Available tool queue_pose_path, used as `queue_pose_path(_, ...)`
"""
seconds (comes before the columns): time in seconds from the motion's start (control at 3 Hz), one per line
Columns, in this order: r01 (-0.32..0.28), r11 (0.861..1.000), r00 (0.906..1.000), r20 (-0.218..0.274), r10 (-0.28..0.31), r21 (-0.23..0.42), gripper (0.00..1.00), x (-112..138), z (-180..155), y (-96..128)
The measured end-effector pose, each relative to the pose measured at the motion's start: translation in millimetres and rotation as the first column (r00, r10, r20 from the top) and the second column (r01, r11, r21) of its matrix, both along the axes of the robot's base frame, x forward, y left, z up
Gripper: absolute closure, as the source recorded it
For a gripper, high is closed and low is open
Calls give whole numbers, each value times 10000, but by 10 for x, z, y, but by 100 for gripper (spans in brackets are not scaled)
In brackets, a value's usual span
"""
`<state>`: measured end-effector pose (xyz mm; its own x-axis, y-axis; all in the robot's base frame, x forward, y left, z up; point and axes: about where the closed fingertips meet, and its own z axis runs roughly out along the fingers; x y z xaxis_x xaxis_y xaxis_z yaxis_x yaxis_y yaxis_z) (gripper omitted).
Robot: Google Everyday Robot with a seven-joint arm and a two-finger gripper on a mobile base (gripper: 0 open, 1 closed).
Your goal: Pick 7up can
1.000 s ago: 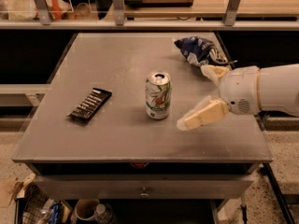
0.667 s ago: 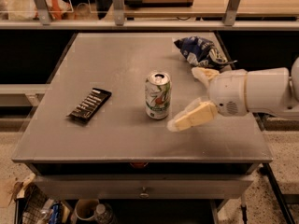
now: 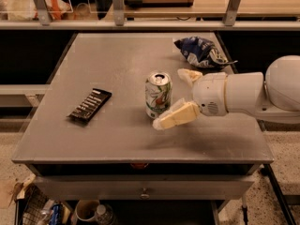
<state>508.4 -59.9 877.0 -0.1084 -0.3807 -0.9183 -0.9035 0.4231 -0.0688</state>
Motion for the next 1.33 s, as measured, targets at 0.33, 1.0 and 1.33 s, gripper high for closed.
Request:
queue_pose_path(0.33, -45, 9998, 10000, -62, 46, 187, 0, 73, -44, 111)
queue_pose_path(1.0, -163, 9989, 9999, -51, 165, 441, 41, 115, -69, 235)
queue_pose_path(1.33, -262, 9984, 9997, -10, 263, 511, 64, 119, -59, 273)
